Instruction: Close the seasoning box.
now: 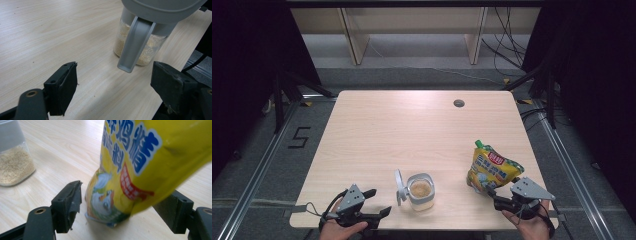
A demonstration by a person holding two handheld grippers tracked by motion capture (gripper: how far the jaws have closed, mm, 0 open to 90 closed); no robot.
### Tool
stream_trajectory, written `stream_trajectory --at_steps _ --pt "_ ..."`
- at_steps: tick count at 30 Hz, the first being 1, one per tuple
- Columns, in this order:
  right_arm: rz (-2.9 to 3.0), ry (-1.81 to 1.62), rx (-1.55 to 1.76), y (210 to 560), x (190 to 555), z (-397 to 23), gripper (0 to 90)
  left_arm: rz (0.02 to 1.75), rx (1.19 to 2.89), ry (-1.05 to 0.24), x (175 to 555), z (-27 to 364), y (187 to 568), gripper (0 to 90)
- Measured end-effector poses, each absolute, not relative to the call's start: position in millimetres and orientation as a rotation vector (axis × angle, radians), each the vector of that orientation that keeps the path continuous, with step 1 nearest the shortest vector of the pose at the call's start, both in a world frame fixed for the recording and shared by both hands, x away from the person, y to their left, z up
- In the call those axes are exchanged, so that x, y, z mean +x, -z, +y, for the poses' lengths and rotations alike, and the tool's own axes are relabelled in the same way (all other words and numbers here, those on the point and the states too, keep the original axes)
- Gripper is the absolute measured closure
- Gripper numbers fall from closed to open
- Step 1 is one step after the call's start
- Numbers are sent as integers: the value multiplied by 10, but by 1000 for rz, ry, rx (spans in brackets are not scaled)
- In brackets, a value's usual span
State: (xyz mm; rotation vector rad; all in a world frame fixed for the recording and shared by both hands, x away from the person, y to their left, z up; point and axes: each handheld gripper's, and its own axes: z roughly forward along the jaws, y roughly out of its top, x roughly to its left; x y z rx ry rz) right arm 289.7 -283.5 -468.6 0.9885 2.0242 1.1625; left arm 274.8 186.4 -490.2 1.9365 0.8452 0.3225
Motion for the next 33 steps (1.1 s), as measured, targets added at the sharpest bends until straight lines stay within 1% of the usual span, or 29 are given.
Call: stream_trajectory --at_steps 1,5,7,9,13,14,19,21,22,28,33 --pt "2038 -1150 1033 4683 2854 -2826 262 844 1938 -324 2748 1862 4900 207" --pt "2050 -1120 1016 4689 2813 -2840 243 855 1919 -322 2752 1846 4903 210" --pt "2055 -1109 1011 4698 2795 -2846 242 851 1943 -330 2756 1862 4897 214" --pt "2071 -1106 1019 4709 2777 -2849 241 867 1928 -306 2750 1854 4894 256" --pt "2090 -1081 1017 4716 2749 -2845 239 836 1938 -308 2758 1862 4881 408" --pt "2090 -1081 1021 4716 2740 -2839 240 845 1921 -295 2744 1857 4882 465" --pt "2105 -1068 1016 4730 2714 -2832 242 832 1864 -310 2710 1869 4834 794" --pt "2110 -1065 1018 4727 2696 -2827 244 820 1876 -339 2692 1876 4796 869" --pt "2111 -1067 1017 4726 2691 -2824 245 811 1861 -334 2685 1865 4784 889" --pt "2112 -1072 1045 4735 2644 -2807 247 767 1887 -322 2656 1781 4702 893" --pt "2124 -1055 1013 4736 2644 -2815 247 759 1871 -313 2684 1728 4658 892"
